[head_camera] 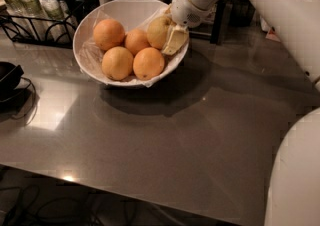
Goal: Pick orange from white bowl
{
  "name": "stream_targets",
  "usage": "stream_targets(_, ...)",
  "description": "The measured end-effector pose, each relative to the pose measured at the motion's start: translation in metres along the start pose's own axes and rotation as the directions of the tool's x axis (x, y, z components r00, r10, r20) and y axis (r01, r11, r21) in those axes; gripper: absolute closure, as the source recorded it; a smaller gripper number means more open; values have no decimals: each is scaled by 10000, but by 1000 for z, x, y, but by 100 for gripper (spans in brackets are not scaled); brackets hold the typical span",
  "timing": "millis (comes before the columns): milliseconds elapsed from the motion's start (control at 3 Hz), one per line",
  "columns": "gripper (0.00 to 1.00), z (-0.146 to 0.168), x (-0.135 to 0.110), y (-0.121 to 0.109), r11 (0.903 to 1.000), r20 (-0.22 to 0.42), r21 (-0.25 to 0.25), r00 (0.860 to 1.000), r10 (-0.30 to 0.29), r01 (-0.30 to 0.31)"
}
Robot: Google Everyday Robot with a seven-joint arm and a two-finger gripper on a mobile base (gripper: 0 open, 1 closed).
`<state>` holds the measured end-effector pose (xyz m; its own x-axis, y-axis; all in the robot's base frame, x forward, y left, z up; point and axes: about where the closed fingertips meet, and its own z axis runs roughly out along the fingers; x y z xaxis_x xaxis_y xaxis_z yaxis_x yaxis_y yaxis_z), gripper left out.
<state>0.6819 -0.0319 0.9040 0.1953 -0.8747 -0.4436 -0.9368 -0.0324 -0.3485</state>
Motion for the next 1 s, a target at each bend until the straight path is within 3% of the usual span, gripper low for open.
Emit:
stream_targets(333, 100, -7, -7, 0, 9999, 240, 154, 9997, -64, 60)
stream_targets(667, 100, -34, -35, 4, 9980, 1185, 559, 9923, -369, 304)
stream_targets(1000, 100, -62, -67, 16, 9952, 2440, 738, 9665, -802, 640)
